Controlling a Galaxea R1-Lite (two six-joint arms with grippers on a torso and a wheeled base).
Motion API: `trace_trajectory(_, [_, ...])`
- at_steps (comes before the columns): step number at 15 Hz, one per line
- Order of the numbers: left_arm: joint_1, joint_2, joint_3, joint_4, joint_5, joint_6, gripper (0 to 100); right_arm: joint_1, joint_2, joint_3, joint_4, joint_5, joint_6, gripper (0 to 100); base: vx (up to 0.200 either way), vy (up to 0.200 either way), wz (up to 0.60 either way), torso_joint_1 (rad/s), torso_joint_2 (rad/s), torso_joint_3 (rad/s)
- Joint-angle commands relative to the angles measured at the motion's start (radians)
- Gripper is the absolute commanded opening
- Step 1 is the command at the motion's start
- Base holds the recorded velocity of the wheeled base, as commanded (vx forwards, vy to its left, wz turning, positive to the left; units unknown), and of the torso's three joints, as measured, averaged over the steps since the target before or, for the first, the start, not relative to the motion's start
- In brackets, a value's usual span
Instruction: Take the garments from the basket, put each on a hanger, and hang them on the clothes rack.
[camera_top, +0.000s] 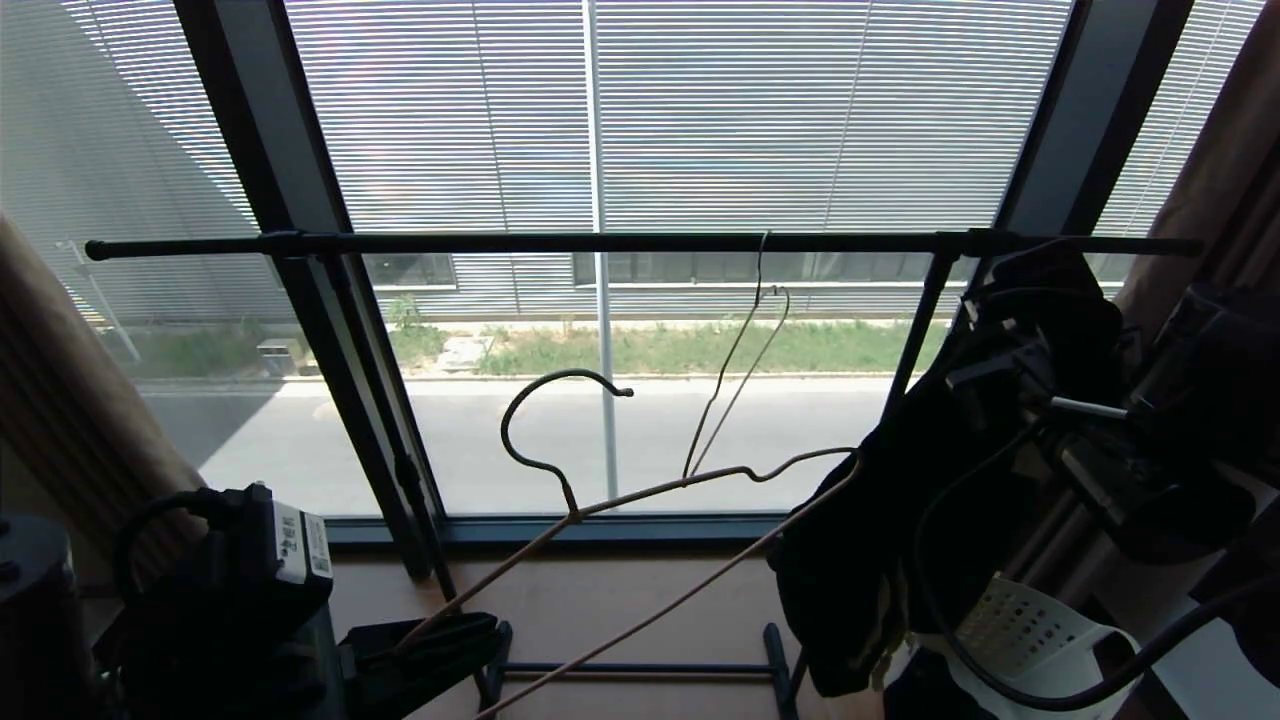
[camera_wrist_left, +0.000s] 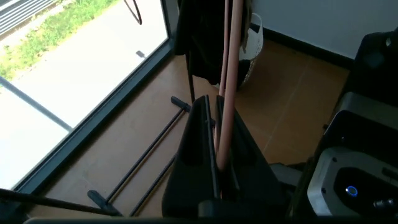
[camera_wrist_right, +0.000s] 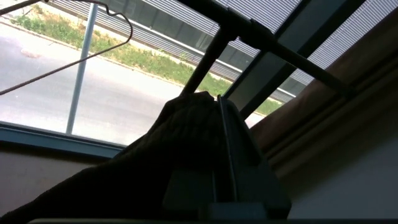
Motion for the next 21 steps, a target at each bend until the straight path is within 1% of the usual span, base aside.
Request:
trace_trajectory(1, [-0.030,0.239,-0.028,-0.131,-0.001,-0.001,0,0.012,0.002,0.002,0.000,0.001,-0.001,0,0.000,0.000,0.00,0.000,0.00,0.000])
trace_trajectory(2, [-0.033,0.288,-0.045,-0.165,0.001,-0.001,0,0.030,0.002,-0.001,0.000,0.001,-0.001,0,0.000,0.000,0.00,0.000,0.00,0.000])
trace_trajectory(4, [-0.033,0.377,-0.100,-0.202,0.002,-0.001,0,0.053,0.001,-0.001,-0.002,0.001,-0.001,0,0.000,0.000,0.00,0.000,0.00,0.000])
trace_trajectory(8, [-0.033,0.473,-0.203,-0.208,0.006,-0.003,0,0.127,-0.005,0.002,0.000,-0.001,-0.001,0,0.000,0.000,0.00,0.000,0.00,0.000])
trace_trajectory(9, [-0.033,0.510,-0.246,-0.208,0.021,-0.003,0,0.168,-0.005,0.002,0.000,-0.010,-0.001,0,0.000,0.000,0.00,0.000,0.00,0.000])
trace_trajectory(11, [-0.033,0.553,-0.292,-0.210,0.044,-0.003,0,0.222,-0.002,-0.003,-0.002,-0.016,0.001,0,0.000,0.000,0.00,0.000,0.00,0.000])
trace_trajectory(15, [-0.033,0.596,-0.340,-0.210,0.050,-0.003,0,0.305,0.001,-0.016,-0.003,-0.019,0.003,0,0.000,0.000,0.00,0.000,0.00,0.000])
trace_trajectory(17, [-0.033,0.613,-0.358,-0.210,0.052,-0.003,0,0.376,0.007,-0.027,-0.003,-0.035,0.004,0,0.000,0.000,0.00,0.000,0.00,0.000])
trace_trajectory(20, [-0.032,0.617,-0.363,-0.210,0.052,-0.004,0,0.417,0.019,-0.036,-0.007,-0.036,0.006,0,0.000,0.000,0.00,0.000,0.00,0.000])
trace_trajectory(21, [-0.030,0.617,-0.366,-0.228,0.052,-0.007,0,0.418,0.024,-0.033,-0.007,-0.036,0.007,0,0.000,0.000,0.00,0.000,0.00,0.000])
